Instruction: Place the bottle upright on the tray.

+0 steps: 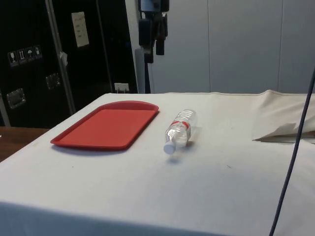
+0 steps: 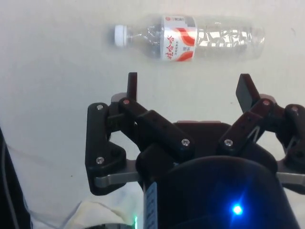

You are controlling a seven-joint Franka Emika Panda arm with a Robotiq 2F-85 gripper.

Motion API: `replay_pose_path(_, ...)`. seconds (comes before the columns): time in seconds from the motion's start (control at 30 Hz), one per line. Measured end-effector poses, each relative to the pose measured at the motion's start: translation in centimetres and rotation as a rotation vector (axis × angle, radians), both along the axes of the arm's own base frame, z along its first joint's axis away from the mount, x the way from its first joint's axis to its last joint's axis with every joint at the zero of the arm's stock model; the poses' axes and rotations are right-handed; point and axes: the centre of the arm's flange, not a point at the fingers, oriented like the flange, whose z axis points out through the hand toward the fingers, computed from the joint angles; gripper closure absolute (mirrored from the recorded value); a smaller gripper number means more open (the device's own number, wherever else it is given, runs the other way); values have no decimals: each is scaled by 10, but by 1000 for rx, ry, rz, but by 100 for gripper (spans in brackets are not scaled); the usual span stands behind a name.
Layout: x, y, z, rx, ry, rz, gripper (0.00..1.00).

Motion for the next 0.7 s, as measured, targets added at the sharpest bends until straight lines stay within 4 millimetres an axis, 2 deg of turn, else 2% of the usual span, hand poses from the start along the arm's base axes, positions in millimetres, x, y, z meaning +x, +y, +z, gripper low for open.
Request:
replay_pose_path(0.33,-6,-10,-26,5,-26,-6,0)
replay_pose_path(0.47,1,-18,-41,0,-16,-8,0)
replay_pose_path(0.7,7,-26,-55,8,16,-12,0)
